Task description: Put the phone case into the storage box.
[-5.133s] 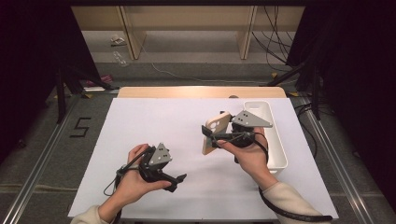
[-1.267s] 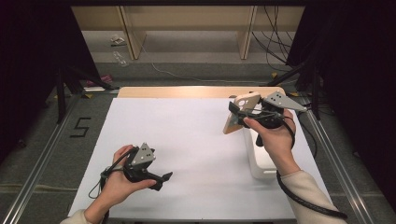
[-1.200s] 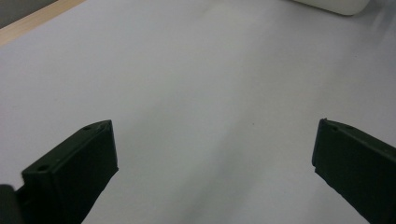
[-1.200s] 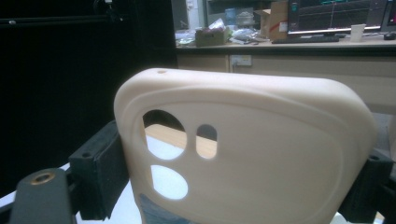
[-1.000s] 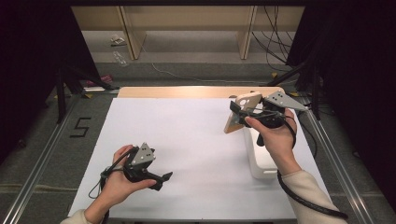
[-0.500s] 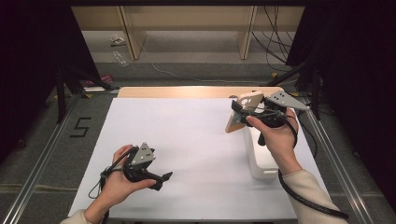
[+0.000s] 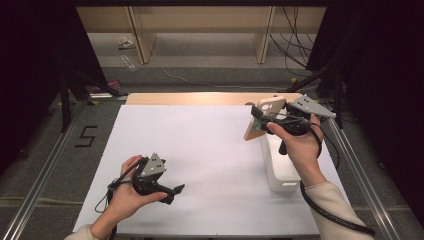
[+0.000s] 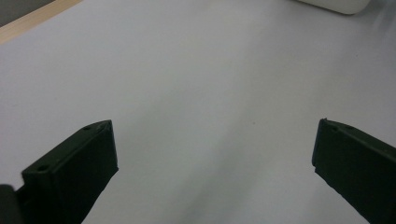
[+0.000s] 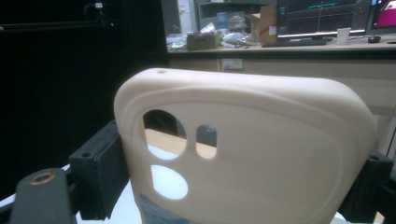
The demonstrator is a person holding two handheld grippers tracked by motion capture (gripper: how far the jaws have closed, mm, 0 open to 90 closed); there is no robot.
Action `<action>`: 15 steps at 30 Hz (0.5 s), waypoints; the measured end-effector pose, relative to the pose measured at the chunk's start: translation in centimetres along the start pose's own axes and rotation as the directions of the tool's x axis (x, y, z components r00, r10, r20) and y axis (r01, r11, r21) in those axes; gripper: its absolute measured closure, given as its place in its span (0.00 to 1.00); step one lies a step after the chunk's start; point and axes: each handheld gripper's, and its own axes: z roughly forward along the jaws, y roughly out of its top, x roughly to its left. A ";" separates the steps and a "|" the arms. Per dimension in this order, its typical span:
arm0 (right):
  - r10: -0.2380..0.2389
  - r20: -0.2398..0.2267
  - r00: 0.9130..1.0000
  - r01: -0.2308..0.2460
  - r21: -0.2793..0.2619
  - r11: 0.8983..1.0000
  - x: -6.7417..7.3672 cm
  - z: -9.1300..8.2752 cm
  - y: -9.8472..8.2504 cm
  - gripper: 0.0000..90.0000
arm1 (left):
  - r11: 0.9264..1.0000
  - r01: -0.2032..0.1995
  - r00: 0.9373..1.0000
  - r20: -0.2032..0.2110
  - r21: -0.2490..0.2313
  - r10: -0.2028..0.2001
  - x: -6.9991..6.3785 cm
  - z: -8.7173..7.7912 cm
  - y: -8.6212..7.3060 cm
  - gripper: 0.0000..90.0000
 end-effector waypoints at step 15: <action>0.003 0.010 1.000 -0.003 -0.003 1.000 -0.4 -0.1 0.1 0.16 | 1.000 0.003 1.000 0.000 -0.003 -0.003 0.0 0.0 0.0 0.00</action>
